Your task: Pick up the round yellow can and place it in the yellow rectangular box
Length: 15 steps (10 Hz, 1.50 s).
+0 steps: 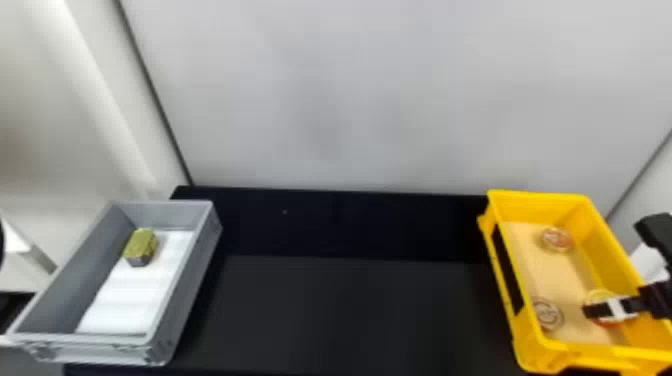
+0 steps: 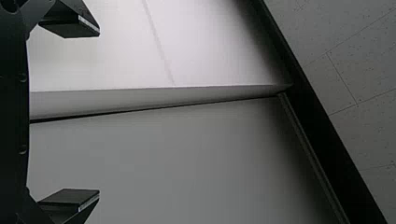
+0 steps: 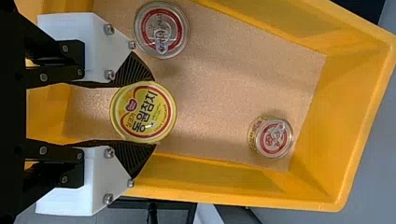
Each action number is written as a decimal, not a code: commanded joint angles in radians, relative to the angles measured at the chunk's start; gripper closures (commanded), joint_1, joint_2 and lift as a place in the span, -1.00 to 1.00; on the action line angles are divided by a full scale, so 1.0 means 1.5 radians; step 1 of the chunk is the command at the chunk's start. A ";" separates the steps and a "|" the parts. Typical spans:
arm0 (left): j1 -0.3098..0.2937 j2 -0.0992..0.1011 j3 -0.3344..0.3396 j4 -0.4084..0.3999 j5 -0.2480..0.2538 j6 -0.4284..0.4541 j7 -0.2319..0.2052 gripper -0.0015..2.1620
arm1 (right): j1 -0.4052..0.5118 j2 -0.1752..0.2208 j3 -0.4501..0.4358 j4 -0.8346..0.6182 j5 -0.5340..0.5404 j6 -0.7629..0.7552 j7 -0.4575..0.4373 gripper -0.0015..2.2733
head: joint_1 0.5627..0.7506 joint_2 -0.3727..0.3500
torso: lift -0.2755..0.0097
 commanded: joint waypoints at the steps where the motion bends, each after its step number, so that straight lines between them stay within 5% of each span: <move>1: 0.000 0.000 0.000 -0.001 0.000 0.001 0.000 -0.93 | 0.002 -0.001 -0.001 -0.001 0.000 0.002 0.001 -0.34 | 0.39 0.18 | 0.91; 3: -0.001 0.000 0.000 -0.001 0.000 0.002 0.000 -0.93 | 0.003 -0.002 0.000 -0.002 0.000 0.006 0.006 -0.34 | 0.39 0.18 | 0.91; 6: -0.002 0.000 -0.003 -0.001 0.000 0.003 0.000 -0.93 | 0.008 -0.004 0.013 -0.010 0.011 0.031 0.013 -0.91 | 0.39 0.18 | 0.91; 15: -0.002 0.001 -0.003 -0.001 0.000 0.005 -0.001 -0.93 | -0.004 -0.001 0.014 -0.151 0.026 0.014 0.036 -0.94 | 0.39 0.18 | 0.91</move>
